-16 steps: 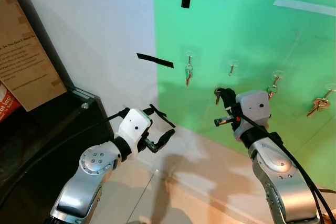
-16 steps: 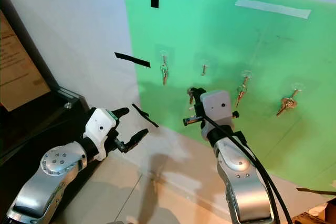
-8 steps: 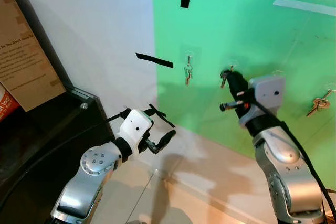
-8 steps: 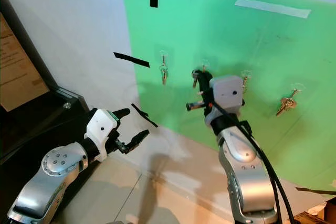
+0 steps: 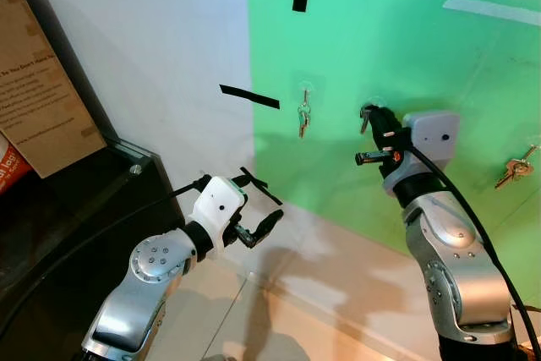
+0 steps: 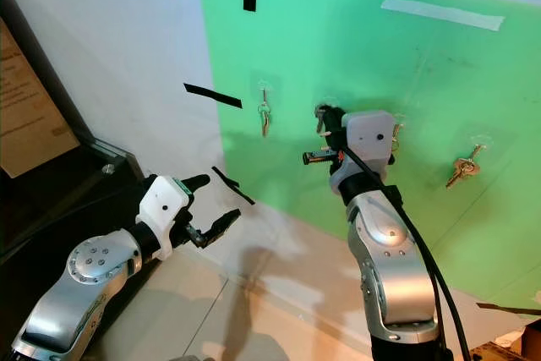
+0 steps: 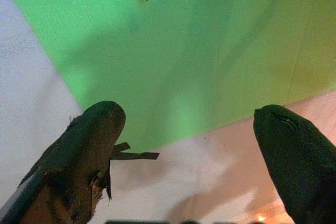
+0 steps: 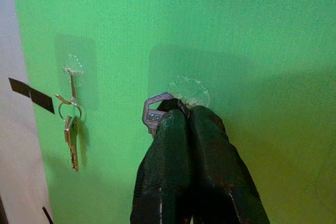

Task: Hang keys on a hook

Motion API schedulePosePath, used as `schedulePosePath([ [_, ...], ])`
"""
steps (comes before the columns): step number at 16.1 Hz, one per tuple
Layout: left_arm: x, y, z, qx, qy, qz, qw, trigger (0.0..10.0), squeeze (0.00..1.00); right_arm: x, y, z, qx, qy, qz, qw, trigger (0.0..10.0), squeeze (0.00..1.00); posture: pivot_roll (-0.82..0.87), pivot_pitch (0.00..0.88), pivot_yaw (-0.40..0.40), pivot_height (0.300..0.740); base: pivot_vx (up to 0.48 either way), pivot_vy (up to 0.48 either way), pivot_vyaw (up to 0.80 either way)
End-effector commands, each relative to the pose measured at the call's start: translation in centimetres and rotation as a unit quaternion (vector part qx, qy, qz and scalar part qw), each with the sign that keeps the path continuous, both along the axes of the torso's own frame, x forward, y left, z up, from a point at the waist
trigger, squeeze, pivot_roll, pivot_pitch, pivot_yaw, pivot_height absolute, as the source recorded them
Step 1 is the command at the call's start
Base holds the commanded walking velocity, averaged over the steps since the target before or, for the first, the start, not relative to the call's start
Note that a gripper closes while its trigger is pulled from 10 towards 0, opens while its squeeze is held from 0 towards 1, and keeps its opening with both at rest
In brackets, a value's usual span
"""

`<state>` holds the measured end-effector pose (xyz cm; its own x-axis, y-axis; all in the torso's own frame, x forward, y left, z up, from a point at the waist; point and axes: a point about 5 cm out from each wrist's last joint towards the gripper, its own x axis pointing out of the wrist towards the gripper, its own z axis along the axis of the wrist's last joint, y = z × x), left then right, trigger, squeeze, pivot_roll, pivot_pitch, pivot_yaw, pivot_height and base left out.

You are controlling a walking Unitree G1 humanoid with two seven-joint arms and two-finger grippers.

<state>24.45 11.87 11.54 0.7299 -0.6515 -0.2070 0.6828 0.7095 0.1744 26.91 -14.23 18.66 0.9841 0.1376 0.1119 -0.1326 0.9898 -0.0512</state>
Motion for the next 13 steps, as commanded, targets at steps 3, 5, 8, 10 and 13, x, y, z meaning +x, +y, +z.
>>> schedulePosePath([
  [3, -0.2, 0.0, 0.2, 0.004, -0.006, -0.005, 1.0, 10.0, 0.1, 0.1, -1.2, -0.8, -0.016, 0.026, -0.032, 0.999, 10.0, 0.0, -0.06, 0.0, 0.027, 0.74, 0.0, 0.0, 0.0],
  [5, -0.2, 0.0, 0.1, 0.005, -0.006, -0.006, 1.0, 10.0, 0.1, -0.3, -2.0, -1.1, -0.021, 0.034, -0.047, 0.998, 10.0, 0.0, -0.06, 0.0, 0.027, 0.74, 0.0, 0.0, 0.0],
  [8, -0.2, 0.0, 0.1, 0.006, -0.005, -0.008, 1.0, 10.0, 0.1, -0.9, -3.0, -1.3, -0.022, 0.036, -0.065, 0.997, 10.0, 0.0, -0.06, 0.0, 0.036, 0.74, 0.0, 0.0, 0.0],
  [10, -0.1, 0.0, 0.1, 0.006, -0.006, -0.011, 1.0, 10.0, 0.1, -1.1, -3.1, -1.1, -0.013, 0.029, -0.056, 0.998, 10.0, 0.0, -0.07, 0.0, 0.038, 0.74, 0.0, 0.0, 0.0],
  [13, -0.1, 0.0, 0.2, 0.007, -0.008, -0.012, 1.0, 10.0, 0.1, -1.3, -2.0, -0.4, -0.011, 0.005, -0.016, 1.0, 10.0, 0.0, -0.07, 0.0, 0.038, 0.74, 0.0, 0.0, 0.0],
])
